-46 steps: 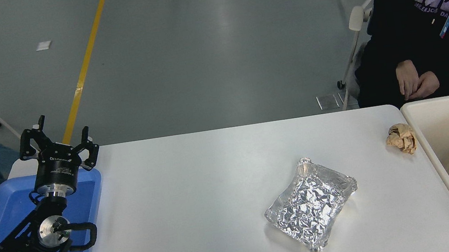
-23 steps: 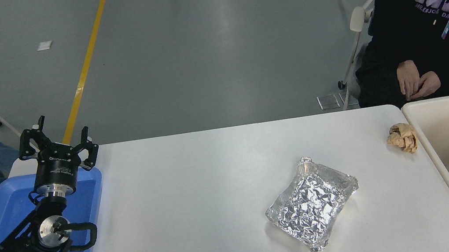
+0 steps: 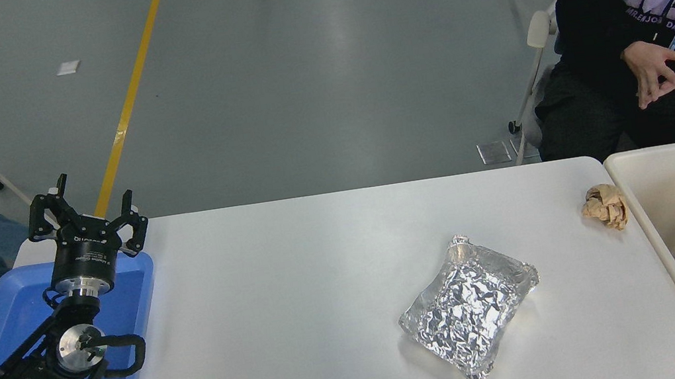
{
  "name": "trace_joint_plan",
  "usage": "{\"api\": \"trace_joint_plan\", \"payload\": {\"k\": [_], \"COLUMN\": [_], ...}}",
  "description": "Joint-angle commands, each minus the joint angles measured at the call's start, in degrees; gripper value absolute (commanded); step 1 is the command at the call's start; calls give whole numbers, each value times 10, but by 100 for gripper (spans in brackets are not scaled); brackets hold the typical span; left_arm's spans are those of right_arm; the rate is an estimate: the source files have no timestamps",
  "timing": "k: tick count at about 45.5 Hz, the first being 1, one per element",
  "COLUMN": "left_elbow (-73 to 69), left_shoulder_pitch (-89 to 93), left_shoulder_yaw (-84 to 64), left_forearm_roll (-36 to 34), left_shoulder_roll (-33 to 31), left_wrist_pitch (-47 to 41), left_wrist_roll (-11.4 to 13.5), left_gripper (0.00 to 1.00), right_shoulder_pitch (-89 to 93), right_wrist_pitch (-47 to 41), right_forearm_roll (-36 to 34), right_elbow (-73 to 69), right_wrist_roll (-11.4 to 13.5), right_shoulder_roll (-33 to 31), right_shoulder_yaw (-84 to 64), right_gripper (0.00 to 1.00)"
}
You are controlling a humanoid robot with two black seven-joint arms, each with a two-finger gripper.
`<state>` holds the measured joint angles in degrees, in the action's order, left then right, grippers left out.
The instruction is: Pick up paper cup place in dustbin
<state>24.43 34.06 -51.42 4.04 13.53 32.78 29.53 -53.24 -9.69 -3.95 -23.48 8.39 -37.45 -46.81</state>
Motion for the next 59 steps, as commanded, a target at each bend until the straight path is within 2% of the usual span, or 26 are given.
{"api": "trace_joint_plan", "payload": {"k": [1,9,16,22,23,25,26,28,32,55,59], "left_elbow": [0,0,0,0,0,0,0,0,0,0,0], "left_shoulder_pitch": [0,0,0,0,0,0,0,0,0,0,0], "left_shoulder_yaw": [0,0,0,0,0,0,0,0,0,0,0], "left_forearm_roll": [0,0,0,0,0,0,0,0,0,0,0], "left_shoulder_roll": [0,0,0,0,0,0,0,0,0,0,0], "left_wrist_pitch": [0,0,0,0,0,0,0,0,0,0,0], "left_wrist_roll": [0,0,0,0,0,0,0,0,0,0,0], "left_gripper": [99,99,99,99,99,99,99,99,99,99,99], "right_shoulder_pitch": [127,142,168,174,174,169,167,166,165,131,103], "right_wrist_pitch": [7,34,60,61,62,66,72,88,115,124,124], "right_forearm_roll": [-9,-7,-7,-8,-8,-8,-8,-9,-9,-3,2], "right_elbow": [218,241,266,266,265,263,263,260,246,166,118], "right_wrist_roll": [11,12,30,31,31,29,29,27,27,27,27], "right_shoulder_roll": [112,134,152,150,149,146,144,138,133,102,70], "right_shoulder_yaw": [57,44,44,45,46,46,47,50,52,52,52], "right_gripper": [0,0,0,0,6,40,52,63,72,73,73]}}
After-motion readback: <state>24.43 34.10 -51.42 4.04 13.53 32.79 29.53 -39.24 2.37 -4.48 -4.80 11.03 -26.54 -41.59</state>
